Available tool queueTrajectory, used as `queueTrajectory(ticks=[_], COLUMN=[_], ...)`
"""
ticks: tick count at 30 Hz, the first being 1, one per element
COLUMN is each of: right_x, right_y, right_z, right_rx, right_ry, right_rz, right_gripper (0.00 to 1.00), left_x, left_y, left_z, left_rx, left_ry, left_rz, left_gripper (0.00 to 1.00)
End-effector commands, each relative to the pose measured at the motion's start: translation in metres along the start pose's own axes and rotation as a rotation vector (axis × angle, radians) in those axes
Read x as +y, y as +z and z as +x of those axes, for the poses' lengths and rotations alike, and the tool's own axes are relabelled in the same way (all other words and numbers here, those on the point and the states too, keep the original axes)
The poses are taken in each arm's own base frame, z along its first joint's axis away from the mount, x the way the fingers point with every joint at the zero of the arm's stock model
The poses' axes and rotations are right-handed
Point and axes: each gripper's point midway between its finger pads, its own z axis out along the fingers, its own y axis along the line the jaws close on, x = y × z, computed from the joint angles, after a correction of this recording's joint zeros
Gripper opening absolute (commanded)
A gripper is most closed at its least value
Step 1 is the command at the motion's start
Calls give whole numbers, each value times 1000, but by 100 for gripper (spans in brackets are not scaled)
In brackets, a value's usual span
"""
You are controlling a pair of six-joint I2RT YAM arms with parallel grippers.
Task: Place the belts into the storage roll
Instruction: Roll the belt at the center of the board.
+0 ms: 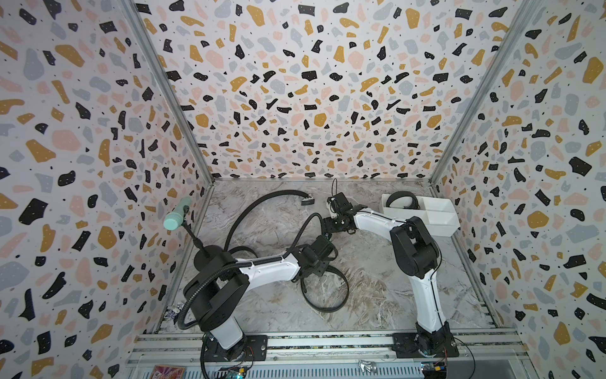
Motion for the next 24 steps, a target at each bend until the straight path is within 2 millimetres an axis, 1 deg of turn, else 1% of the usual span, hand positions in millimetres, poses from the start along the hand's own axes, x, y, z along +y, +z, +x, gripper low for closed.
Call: queueTrajectory(ticks=[1,2,4,7,10,12,13,15,18,21,24], right_x=[-11,-13,-18,-24,-29,-30,-29,-27,-22,-17,-12], right_y=[-3,-7,-15,-27,-41,-51,-55,-63,-70,-77,-83], right_z=[17,19,25,32,41,45,47,48,46,39,32], right_rx=[66,64,60,59,58,50,44,29,12,-8,-18], right_ry=[-4,-5,-9,-13,-15,-10,-6,1,13,21,17], right_rz=[67,77,95,114,130,129,121,102,77,52,39], right_gripper=[64,62,60,57,56,58,59,63,69,73,74], left_x=[17,22,33,39,41,37,32,19,2,-5,-9], left_y=[11,12,13,17,18,12,7,-8,-35,-58,-71], left_z=[23,24,27,32,36,34,30,17,-6,-23,-29], left_rx=[72,68,67,71,72,49,23,-51,-152,-212,-236], left_ry=[18,7,-11,-32,-54,-78,-94,-124,-148,-157,-157], left_rz=[-124,-158,-219,-259,-270,-234,-197,-110,-9,44,84], left_gripper=[55,51,46,41,40,44,47,52,61,65,68])
